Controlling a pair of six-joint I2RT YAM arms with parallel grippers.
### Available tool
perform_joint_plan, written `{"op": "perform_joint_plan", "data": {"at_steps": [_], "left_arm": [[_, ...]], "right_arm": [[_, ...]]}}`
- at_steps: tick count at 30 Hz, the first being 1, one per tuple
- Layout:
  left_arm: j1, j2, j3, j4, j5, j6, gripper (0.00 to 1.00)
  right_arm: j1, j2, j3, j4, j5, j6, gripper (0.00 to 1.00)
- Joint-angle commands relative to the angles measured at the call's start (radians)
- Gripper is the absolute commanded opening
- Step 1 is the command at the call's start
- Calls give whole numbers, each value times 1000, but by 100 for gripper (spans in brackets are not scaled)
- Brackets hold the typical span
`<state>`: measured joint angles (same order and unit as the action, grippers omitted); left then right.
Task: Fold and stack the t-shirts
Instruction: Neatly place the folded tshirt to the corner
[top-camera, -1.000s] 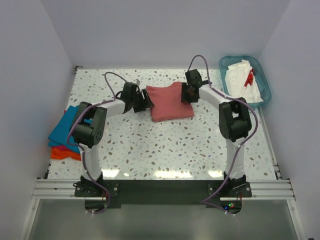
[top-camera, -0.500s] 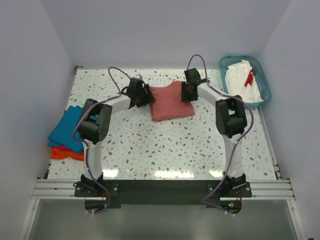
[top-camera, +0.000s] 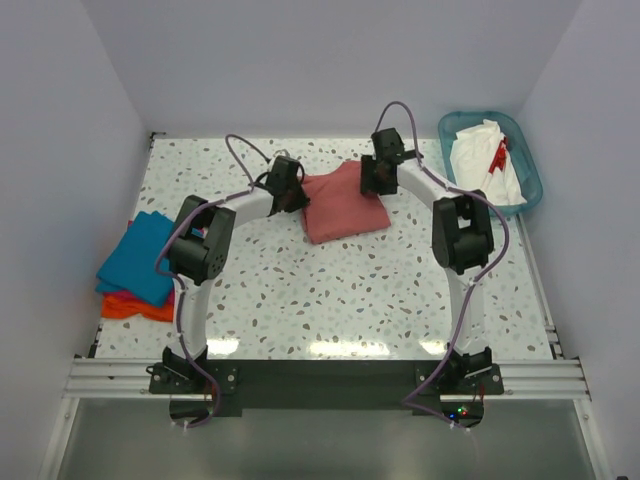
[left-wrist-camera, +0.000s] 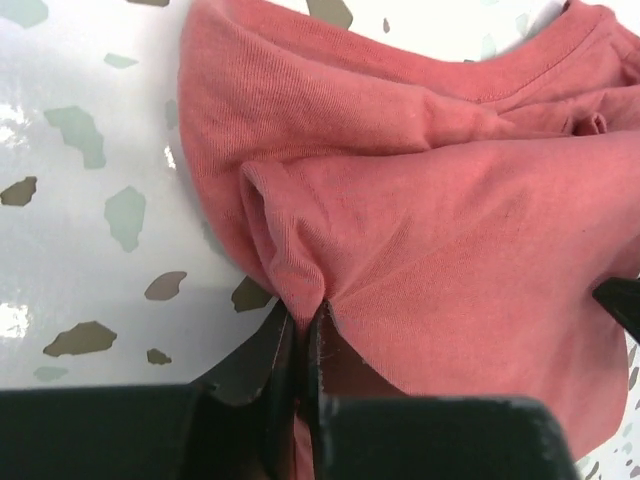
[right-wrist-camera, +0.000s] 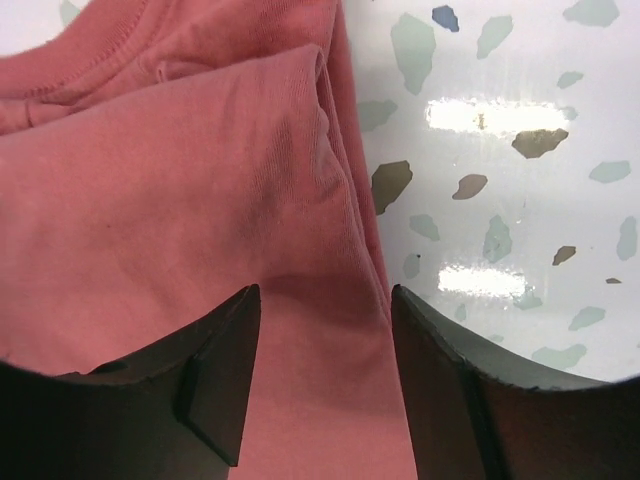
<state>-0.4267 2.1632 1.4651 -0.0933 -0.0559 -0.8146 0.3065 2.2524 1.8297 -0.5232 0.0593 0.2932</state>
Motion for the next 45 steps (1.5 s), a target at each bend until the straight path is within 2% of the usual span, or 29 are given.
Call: {"op": "perform_joint_plan", "data": {"at_steps": [1, 3, 7, 10, 14, 18, 23, 28, 33, 45], "left_arm": [[-4, -14, 36, -178, -12, -14, 2], [5, -22, 125, -282, -33, -15, 0], [40, -98, 185, -385, -90, -78, 0], [97, -155, 204, -447, -119, -126, 0], [180, -172, 285, -613, -177, -161, 0], [264, -151, 408, -764, -206, -187, 0], [358, -157, 488, -899, -251, -204, 0], [427, -230, 480, -953, -298, -250, 0], [511, -287, 474, -953, -298, -226, 0], [586, -348, 551, -967, -279, -173, 0]], "right_arm": [[-9, -82, 77, -46, -9, 21, 59], [-9, -132, 106, -72, 16, 43, 64], [-10, -217, 128, -141, 31, 70, 67], [-9, -304, 79, -132, 8, 83, 67], [-9, -401, -58, -84, -36, 98, 67], [12, -456, -124, -60, -58, 106, 66], [43, -482, -173, -41, -82, 116, 65], [68, -490, -188, -43, -87, 116, 63], [83, -504, -205, -35, -98, 119, 62], [100, -519, -211, -34, -105, 119, 61]]}}
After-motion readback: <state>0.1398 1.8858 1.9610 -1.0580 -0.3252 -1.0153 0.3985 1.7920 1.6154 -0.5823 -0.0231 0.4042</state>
